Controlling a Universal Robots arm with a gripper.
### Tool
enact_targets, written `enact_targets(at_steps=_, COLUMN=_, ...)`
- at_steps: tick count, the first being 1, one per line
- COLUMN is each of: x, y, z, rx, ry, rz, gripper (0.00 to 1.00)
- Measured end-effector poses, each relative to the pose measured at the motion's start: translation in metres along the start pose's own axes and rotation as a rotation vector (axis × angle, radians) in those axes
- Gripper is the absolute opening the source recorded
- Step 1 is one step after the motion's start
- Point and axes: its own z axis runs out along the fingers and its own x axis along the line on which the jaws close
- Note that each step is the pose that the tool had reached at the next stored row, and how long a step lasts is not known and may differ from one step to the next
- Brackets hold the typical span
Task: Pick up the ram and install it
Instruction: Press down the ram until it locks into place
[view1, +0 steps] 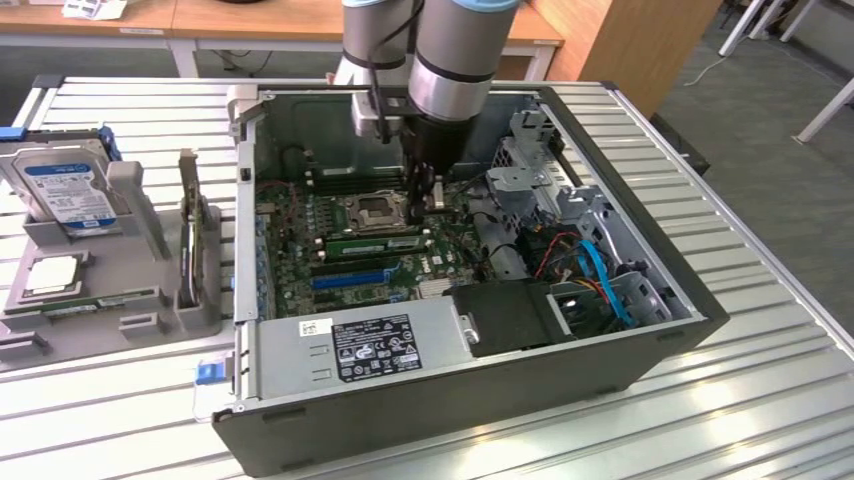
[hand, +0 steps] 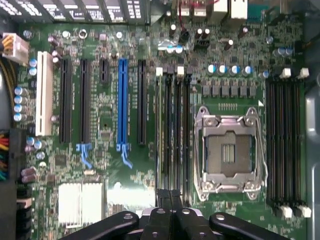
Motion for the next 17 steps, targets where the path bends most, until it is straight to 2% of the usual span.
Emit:
enact_targets(at_steps=10, x=0.0, y=0.0298, z=0.0023, rx=0.0001, ry=0.0, rz=0.0, gripper=0.1)
enact_targets(at_steps=17, x=0.0, y=0.0449, z=0.0036, rx=0.0001, ry=-0.0001, rz=0.0, gripper=0.1)
